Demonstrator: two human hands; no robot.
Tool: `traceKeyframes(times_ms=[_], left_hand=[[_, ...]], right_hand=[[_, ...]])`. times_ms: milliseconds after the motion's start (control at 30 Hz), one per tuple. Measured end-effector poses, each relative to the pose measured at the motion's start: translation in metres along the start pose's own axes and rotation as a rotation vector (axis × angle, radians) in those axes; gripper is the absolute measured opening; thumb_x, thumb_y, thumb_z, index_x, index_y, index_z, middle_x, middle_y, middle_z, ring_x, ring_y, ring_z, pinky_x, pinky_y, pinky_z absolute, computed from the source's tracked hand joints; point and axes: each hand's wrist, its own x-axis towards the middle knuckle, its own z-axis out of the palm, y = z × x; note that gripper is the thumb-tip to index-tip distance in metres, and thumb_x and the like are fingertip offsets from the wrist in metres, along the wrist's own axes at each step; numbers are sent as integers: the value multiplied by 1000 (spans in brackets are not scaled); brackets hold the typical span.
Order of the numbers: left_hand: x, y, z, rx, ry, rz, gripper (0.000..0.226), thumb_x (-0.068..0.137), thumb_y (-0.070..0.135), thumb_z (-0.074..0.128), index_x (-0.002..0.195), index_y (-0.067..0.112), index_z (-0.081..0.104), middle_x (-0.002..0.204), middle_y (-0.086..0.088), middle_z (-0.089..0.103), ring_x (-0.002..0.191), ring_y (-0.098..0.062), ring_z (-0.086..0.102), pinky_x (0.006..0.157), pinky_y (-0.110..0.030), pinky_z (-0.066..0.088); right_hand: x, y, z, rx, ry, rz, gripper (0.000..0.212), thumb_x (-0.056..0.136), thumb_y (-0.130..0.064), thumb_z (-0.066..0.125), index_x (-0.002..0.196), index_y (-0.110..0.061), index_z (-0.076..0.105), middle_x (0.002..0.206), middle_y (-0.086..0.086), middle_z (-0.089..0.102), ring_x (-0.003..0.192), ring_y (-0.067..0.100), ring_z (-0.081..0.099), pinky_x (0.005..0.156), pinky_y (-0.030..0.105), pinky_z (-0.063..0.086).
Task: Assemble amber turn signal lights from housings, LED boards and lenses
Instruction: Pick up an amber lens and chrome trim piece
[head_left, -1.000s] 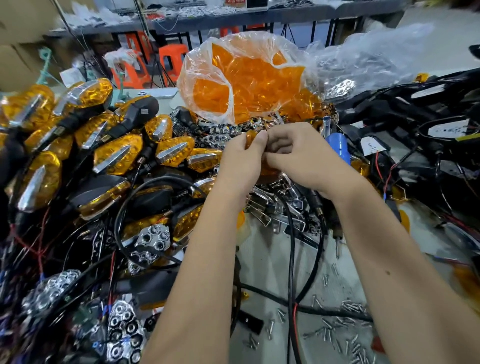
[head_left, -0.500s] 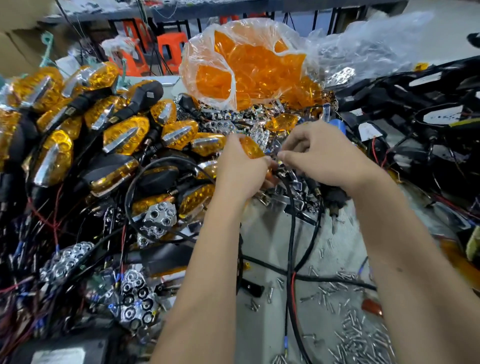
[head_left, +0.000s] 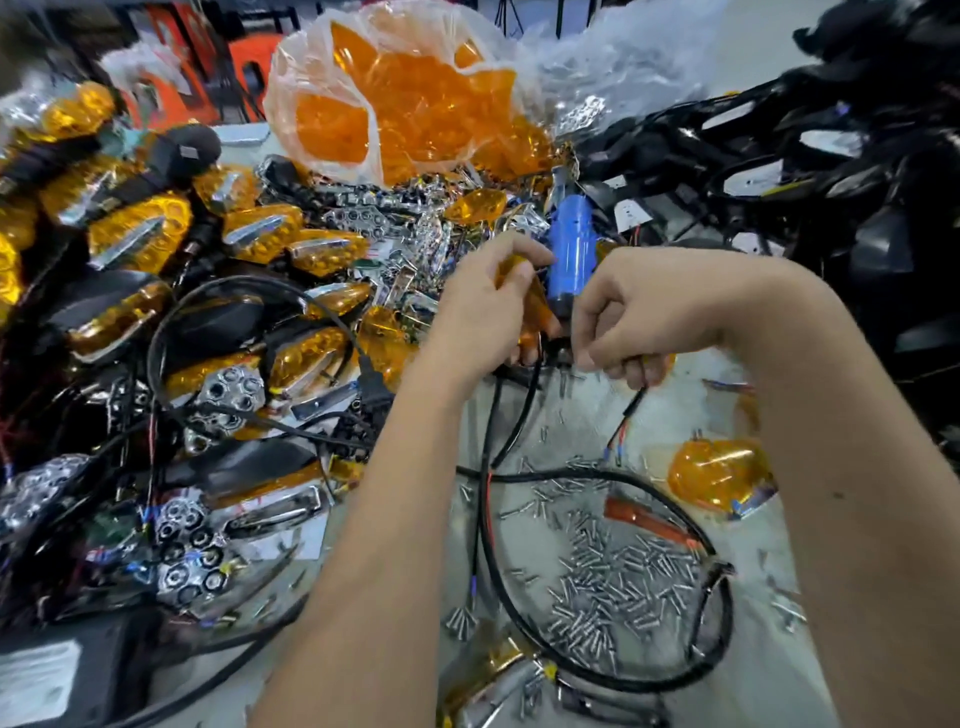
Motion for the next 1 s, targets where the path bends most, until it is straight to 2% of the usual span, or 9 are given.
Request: traceKeyframes(times_ms=[100,167,267,367,433,500,600,833,1000], left_hand=[[-6,-3,-1,-50,40,9,30,113,23,34,114,16,63,65,-9,70,42,-19,53,37,-24,37],[-11,-7,-6,-135,22,5,43,113,41,29,116,18,66,68,-12,71,43,-19,55,38,-23,39],[-15,-16,-17,-185,-34,-30,65,106,65,17,122,29,69,79,-17,75,50,-22,61,43,-25,44],[-13,-22,-25,-217,-57,-95,72,101,73,14,126,32,68,82,-16,77,52,-22,63,44,-26,44],[-12,-23,-30,-231,10,-104,56,106,64,28,126,31,68,81,-13,77,52,-23,64,43,-25,44],[-9,-27,-39,-251,146,-97,27,110,36,45,126,28,65,80,-10,77,52,-22,65,43,-25,46],[-5,-32,-59,-296,390,-95,29,106,6,47,125,23,60,76,-4,77,51,-18,64,44,-26,46],[-2,-38,-80,-425,621,-53,27,107,8,46,129,22,52,94,-7,71,52,-17,61,42,-26,43],[0,-35,-76,-523,596,-69,27,105,7,51,128,22,50,116,-16,64,59,-18,67,49,-26,49]], right_hand=[[-2,-10,11,-85,-155,32,7,90,-9,78,87,-15,79,73,4,78,66,18,77,53,23,56],[-1,-13,16,-117,-187,51,9,89,-10,79,87,-19,80,77,2,79,71,18,78,54,23,58],[0,-14,13,-119,-135,53,8,90,-13,79,84,-18,79,73,0,78,70,16,77,55,23,58],[5,-16,8,-133,16,13,7,92,-17,78,85,-19,77,70,1,77,67,18,77,59,31,63],[15,-19,8,-136,174,-41,9,91,-19,77,83,-21,75,63,-3,74,59,13,73,52,25,59],[27,-25,9,-121,333,-79,13,90,-16,77,79,-22,74,55,-5,68,49,4,65,43,15,46],[45,-37,15,-124,493,-101,20,90,-9,72,77,-24,74,65,-12,61,62,2,59,54,17,43],[73,-55,44,46,764,-42,27,89,1,59,97,-18,78,95,6,71,87,25,66,78,39,59],[89,-44,51,-160,720,-143,28,94,-5,65,115,-21,76,111,5,71,102,25,65,91,43,57]])
